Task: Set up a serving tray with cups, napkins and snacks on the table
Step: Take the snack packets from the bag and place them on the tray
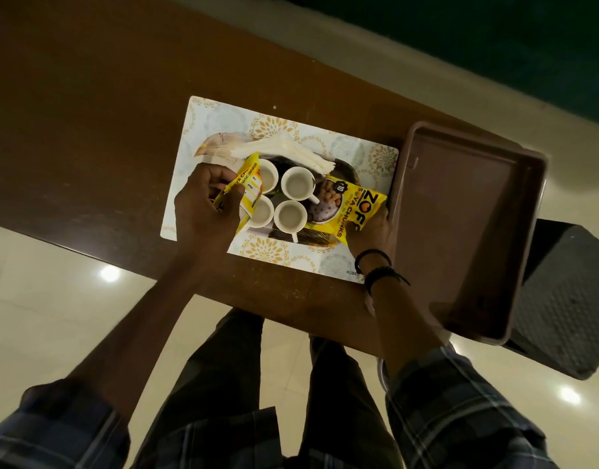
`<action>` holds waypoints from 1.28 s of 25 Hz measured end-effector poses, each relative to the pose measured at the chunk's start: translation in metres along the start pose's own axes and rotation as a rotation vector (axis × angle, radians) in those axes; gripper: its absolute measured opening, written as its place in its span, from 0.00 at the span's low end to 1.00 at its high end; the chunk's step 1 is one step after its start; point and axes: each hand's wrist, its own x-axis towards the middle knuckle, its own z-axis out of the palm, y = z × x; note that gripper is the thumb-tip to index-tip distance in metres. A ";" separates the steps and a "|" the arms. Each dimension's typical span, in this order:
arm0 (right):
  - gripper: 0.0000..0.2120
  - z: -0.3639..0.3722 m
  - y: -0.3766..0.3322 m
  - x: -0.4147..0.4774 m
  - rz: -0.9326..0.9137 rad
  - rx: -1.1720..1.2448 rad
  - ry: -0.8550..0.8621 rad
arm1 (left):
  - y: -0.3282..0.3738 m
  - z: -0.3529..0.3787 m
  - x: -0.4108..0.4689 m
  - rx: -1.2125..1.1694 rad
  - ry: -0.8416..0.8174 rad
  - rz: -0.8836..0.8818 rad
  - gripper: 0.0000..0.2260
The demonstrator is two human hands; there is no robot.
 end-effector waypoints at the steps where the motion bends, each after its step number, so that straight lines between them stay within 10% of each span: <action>1: 0.36 -0.002 0.000 -0.001 -0.004 -0.013 0.009 | 0.001 0.000 -0.001 0.016 -0.006 0.020 0.06; 8: 0.18 -0.015 -0.034 -0.029 -0.386 0.299 -0.092 | 0.005 -0.010 -0.006 0.254 -0.037 0.341 0.09; 13: 0.17 -0.013 -0.085 -0.047 0.227 0.715 -0.631 | 0.006 -0.033 -0.005 0.163 -0.024 0.465 0.05; 18: 0.09 0.010 -0.108 -0.066 0.267 0.897 -0.882 | -0.007 -0.060 0.000 0.129 -0.194 0.489 0.04; 22: 0.08 0.035 -0.113 -0.076 0.227 1.087 -0.809 | -0.031 -0.075 0.003 0.026 -0.068 0.249 0.08; 26: 0.12 0.054 -0.119 -0.086 0.170 1.133 -0.831 | -0.058 -0.077 0.019 -0.313 -0.088 -0.442 0.30; 32: 0.17 0.081 -0.128 -0.083 0.032 0.770 -0.438 | -0.056 -0.083 0.036 -0.179 -0.029 -0.274 0.05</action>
